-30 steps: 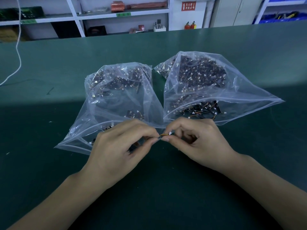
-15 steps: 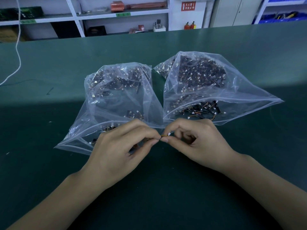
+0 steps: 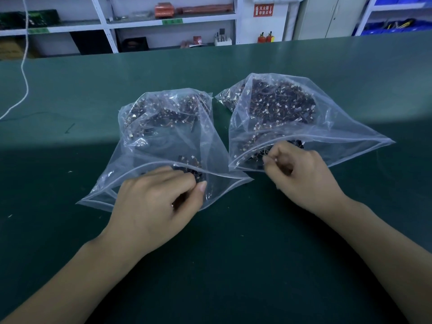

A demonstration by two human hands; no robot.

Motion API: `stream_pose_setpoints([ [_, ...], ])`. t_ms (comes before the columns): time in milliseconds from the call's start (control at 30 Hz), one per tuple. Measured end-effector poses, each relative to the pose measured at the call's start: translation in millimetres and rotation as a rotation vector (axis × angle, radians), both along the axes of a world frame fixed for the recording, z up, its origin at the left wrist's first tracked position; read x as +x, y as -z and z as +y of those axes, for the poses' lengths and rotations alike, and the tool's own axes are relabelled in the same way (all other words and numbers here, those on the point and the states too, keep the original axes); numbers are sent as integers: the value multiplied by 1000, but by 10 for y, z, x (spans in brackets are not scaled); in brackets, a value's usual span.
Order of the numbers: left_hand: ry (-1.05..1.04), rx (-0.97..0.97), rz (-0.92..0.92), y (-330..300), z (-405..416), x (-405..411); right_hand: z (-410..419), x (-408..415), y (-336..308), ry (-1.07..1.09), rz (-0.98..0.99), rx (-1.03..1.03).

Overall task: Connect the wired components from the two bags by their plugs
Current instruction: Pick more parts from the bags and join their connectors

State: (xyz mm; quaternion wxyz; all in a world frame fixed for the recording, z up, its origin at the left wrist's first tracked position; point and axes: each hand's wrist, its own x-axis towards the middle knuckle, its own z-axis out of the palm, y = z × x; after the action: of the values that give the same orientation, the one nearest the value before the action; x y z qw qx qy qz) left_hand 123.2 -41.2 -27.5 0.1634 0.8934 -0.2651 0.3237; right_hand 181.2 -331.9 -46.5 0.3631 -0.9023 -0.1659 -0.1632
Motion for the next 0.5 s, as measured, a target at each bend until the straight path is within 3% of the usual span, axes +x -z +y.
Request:
stream_pose_setpoints([
  [133,-61,68,52,7,7,35,-73,74,11,157,-7,39],
  [267,-80,126,173,32,14,38,-164,111,41,286,-45,-97],
  [400,-165,82,266,53,37,32,-150,126,80,320,-52,-204],
  [500,-241,48,276,44,60,31,-104,93,73,291,-83,-167],
])
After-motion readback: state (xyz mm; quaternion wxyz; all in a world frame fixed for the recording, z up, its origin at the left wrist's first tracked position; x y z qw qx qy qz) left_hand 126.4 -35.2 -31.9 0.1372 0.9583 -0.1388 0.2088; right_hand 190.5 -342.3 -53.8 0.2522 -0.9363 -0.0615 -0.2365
